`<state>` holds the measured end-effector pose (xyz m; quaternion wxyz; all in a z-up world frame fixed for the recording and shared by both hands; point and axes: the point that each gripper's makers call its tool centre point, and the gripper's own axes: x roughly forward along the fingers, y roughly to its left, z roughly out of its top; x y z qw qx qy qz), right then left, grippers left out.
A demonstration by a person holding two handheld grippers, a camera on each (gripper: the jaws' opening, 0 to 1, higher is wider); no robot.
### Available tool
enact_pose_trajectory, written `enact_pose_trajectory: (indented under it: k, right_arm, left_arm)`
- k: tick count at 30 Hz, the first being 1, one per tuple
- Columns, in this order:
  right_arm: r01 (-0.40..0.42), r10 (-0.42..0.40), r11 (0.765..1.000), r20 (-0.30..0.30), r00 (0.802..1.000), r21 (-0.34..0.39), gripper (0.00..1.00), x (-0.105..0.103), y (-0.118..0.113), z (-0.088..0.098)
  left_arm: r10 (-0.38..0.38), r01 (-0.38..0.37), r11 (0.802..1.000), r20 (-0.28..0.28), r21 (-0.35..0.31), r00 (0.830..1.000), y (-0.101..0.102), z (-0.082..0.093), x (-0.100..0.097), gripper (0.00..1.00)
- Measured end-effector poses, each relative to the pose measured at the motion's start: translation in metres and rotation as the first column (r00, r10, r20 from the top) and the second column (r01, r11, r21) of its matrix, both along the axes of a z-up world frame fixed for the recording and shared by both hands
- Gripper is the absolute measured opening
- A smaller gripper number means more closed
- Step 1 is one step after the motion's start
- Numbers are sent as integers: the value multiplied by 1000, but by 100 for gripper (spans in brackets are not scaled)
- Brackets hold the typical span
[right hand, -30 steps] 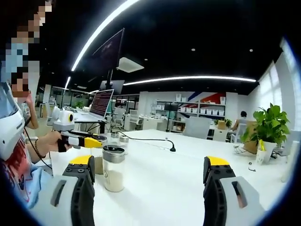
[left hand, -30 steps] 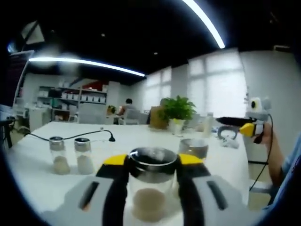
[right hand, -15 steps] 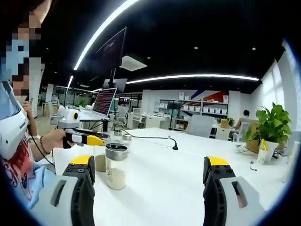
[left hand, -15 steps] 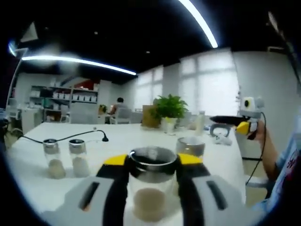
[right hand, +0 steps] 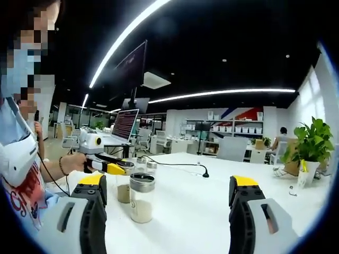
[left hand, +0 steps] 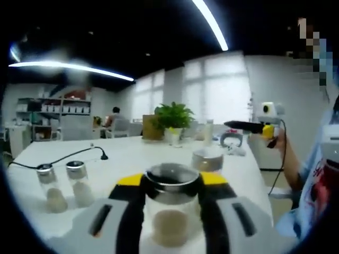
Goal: Rotate the seasoning bottle until the label or dispensing opening points toward the visible target arrow and the bottle remains upright within the marked orientation range
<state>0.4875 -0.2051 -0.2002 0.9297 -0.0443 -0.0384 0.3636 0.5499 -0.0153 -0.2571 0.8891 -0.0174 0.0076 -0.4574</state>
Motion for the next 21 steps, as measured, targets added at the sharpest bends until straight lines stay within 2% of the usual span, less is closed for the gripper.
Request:
enact_pose_trajectory:
  k: [5,10,16,21]
  right_arm:
    - [-12,11,998,-4,1000,-56,99,-2,4,-7]
    - [-30,30,999,1,1000,-29,99,-2,8,-4]
    - [-28,27,999,-25,999,-46,98,1,9,-11]
    - [-21,20,999,-10,1000,-34,97,1,7,-8]
  left_arm:
    - [-74,74,997,23,9,997,-2,-1,-1,41]
    - [-161,160,987,12,17,987,-2,-1,0,41]
    - [-214,213,977,19,20,977,-3,-2,-2,41]
    - [-242,242,970,26,12,970,-5,-2,-2,41]
